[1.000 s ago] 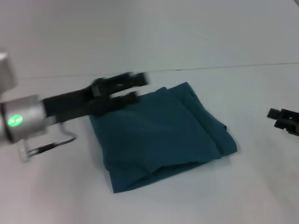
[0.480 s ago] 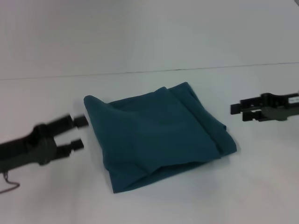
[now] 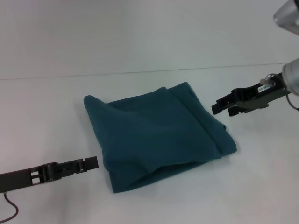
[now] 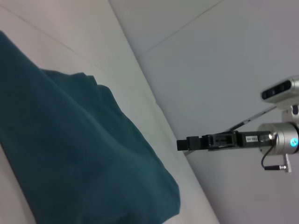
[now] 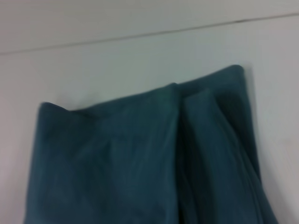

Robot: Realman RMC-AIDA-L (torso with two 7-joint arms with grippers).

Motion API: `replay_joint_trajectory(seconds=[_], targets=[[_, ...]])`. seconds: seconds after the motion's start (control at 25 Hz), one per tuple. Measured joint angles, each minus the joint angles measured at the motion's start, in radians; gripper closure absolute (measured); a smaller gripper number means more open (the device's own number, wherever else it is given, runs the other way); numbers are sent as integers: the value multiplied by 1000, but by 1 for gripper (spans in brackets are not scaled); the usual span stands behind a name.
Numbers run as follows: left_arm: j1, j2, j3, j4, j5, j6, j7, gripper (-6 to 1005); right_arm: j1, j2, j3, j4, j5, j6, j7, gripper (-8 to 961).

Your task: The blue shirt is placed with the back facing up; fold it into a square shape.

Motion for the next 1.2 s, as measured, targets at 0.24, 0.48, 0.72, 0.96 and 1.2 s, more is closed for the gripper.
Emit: replay_joint_trajectory(seconds=[0.24,0.48,0.72,0.96,1.2], targets=[[8,-2,-8,1,-5,-19,0,62,16,33,-55,14,-17,91,44,333],[8,-4,-31,-5,-7,-33,-3,62,28,70,-56,70,16,198,39,335],[9,-4,-71,-8,-8,-34,-4,62,52,86,-64,152,16,283,31,337],[9,-6,-84,-10,-8,-33,-3,62,56,94,-92,190,20,331,31,339],[-1,-15,-83,-10,-8,-43,2,63,58,109,-96,197,27,342,29,341]])
